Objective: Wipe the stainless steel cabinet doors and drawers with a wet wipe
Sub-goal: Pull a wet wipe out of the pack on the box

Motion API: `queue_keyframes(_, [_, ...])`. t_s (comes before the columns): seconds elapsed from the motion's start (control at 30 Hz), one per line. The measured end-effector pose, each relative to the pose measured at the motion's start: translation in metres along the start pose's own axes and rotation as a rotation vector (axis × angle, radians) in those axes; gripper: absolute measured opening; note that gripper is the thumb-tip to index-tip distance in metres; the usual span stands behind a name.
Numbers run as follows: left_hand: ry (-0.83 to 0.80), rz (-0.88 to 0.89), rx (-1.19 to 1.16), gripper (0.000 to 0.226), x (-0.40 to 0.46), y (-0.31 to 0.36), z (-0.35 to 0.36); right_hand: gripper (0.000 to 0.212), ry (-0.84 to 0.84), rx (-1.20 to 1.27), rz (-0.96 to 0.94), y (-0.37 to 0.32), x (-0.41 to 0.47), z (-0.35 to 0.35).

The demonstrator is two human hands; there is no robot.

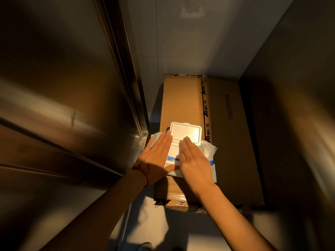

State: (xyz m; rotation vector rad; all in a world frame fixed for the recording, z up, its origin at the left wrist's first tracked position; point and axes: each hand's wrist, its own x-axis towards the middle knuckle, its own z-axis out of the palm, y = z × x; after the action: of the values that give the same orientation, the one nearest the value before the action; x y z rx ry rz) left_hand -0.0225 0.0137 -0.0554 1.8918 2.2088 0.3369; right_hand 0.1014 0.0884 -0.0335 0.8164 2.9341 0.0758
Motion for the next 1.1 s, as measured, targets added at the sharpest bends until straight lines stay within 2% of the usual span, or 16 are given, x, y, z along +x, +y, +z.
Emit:
queue_keyframes(0.13, [-0.027,-0.01,0.012,0.08,0.001,-0.001,0.002,0.067,0.007,0.023,-0.057,0.001,-0.001,-0.007])
queue_keyframes(0.27, [-0.038,-0.006,-0.018,0.072,0.001,-0.003,0.007,0.061,0.01,-0.006,-0.109,0.003,-0.003,-0.007])
queue_keyframes(0.4, [-0.068,-0.035,-0.011,0.078,0.005,-0.005,0.011,0.058,0.041,-0.01,-0.119,0.003,-0.001,-0.005])
queue_keyframes(0.6, [-0.176,-0.099,0.207,0.071,0.003,-0.009,0.019,0.055,0.006,-0.057,-0.138,0.007,0.001,-0.005])
queue_keyframes(0.7, [-0.19,-0.097,0.234,0.07,0.004,-0.011,0.021,0.054,-0.032,-0.157,-0.124,0.008,0.002,-0.006])
queue_keyframes(0.77, [-0.207,-0.111,0.187,0.068,0.004,-0.013,0.024,0.049,-0.062,-0.225,-0.205,0.01,0.001,0.001])
queue_keyframes(0.9, [-0.154,-0.105,0.075,0.072,0.005,-0.013,0.025,0.052,-0.029,-0.199,-0.185,0.008,-0.002,-0.005])
queue_keyframes(0.97, [-0.033,-0.054,0.042,0.074,0.005,-0.009,0.019,0.054,0.005,-0.162,-0.184,0.007,-0.001,-0.007])
queue_keyframes(1.1, [0.085,0.017,0.073,0.08,0.002,-0.003,0.007,0.059,0.093,-0.138,-0.158,0.009,0.001,-0.009])
